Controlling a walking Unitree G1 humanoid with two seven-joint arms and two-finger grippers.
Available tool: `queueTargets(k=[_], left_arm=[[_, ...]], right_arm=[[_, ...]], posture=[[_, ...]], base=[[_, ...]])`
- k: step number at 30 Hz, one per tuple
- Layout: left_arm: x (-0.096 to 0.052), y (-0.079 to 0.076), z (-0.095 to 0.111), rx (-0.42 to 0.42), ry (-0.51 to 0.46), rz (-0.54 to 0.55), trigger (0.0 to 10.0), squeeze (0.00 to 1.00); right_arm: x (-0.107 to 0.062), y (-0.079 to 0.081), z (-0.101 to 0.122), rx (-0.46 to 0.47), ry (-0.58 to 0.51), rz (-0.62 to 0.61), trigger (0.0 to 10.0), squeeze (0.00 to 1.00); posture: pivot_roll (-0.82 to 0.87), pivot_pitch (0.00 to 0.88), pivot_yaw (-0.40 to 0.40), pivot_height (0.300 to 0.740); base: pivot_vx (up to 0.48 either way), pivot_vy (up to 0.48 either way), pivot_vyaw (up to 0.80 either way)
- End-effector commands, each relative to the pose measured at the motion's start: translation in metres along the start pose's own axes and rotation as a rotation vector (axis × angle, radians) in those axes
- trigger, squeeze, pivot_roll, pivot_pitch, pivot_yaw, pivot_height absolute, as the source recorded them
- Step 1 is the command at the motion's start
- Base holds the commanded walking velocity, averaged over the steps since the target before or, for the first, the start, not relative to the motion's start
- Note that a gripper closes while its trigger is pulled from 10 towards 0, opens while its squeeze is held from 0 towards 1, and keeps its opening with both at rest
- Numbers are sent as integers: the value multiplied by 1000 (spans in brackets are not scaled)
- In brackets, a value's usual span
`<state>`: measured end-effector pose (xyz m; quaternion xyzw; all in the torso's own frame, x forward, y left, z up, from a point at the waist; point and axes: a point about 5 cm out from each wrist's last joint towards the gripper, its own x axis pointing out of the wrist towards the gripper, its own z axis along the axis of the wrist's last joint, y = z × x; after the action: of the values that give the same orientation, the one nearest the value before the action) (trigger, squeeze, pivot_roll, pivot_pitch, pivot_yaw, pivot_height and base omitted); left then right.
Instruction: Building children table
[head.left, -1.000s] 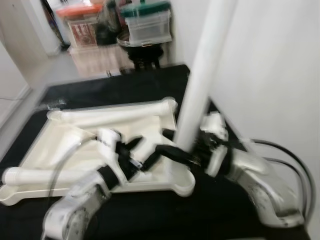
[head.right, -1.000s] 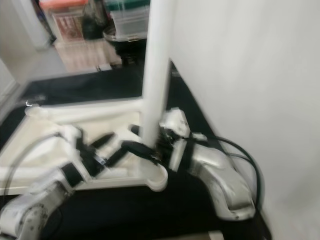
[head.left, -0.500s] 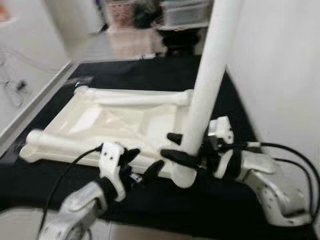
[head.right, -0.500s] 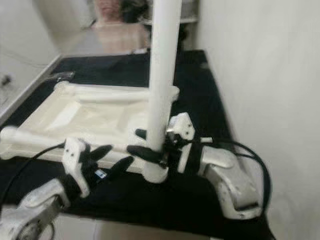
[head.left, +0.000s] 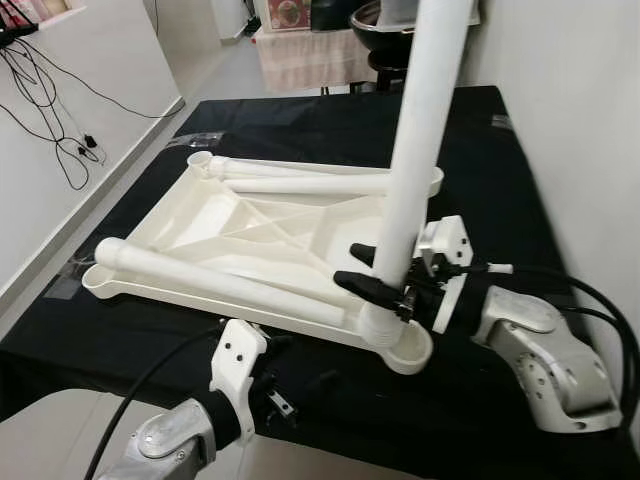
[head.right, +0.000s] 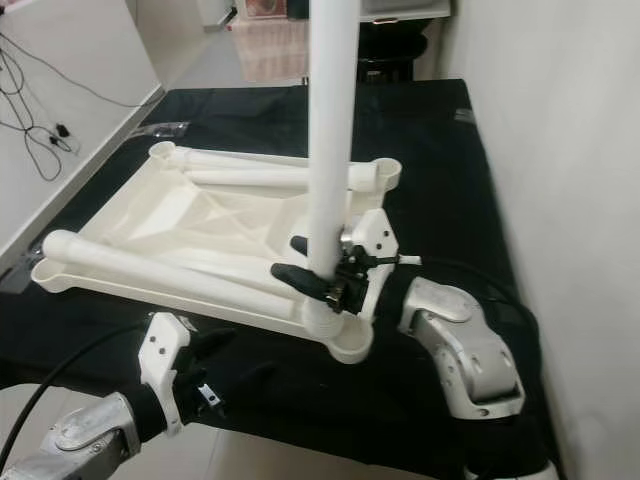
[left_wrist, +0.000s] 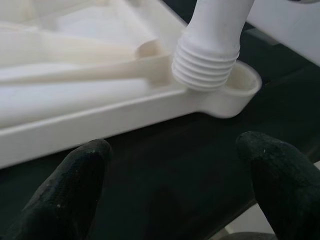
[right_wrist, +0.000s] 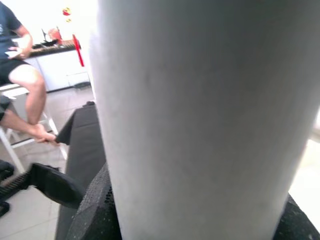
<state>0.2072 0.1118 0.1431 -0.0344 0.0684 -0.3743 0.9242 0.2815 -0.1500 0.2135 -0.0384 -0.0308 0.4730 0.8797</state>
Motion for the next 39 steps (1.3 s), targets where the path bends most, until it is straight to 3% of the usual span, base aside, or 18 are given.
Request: queueTargets(k=[1, 9, 14, 20, 25, 32, 39], left_arm=[[-3, 0, -2, 15, 7, -3, 10000, 0], [1, -2, -7, 72, 30, -33, 10000, 0], [5, -6, -6, 109, 27, -66, 10000, 0], [7, -8, -6, 119, 12, -72, 10000, 0], [8, -8, -5, 134, 6, -104, 10000, 0], [8, -15, -5, 125, 2, -188, 10000, 0], [9, -18, -7, 123, 13, -229, 10000, 0]], right_arm=[[0, 4, 0, -6, -7, 16, 10000, 0], [-10, -3, 0, -12, -5, -40, 10000, 0], [-25, -17, 4, -8, -17, -109, 10000, 0], [-41, -16, 16, 13, -68, -31, 10000, 0], [-53, -15, 16, 1, -33, 5, 10000, 0], [-63, -12, 19, 15, -19, 66, 10000, 0], [-62, -7, 25, 33, -38, 144, 10000, 0]], posture=[[-58, 177, 72, 740], [-62, 190, 77, 740], [-76, 198, 63, 740], [-91, 203, 63, 740], [-96, 204, 77, 740], [-92, 211, 86, 740], [-81, 216, 96, 740]], base=[[0, 0, 0], [0, 0, 0], [0, 0, 0], [0, 0, 0], [0, 0, 0], [0, 0, 0], [0, 0, 0]])
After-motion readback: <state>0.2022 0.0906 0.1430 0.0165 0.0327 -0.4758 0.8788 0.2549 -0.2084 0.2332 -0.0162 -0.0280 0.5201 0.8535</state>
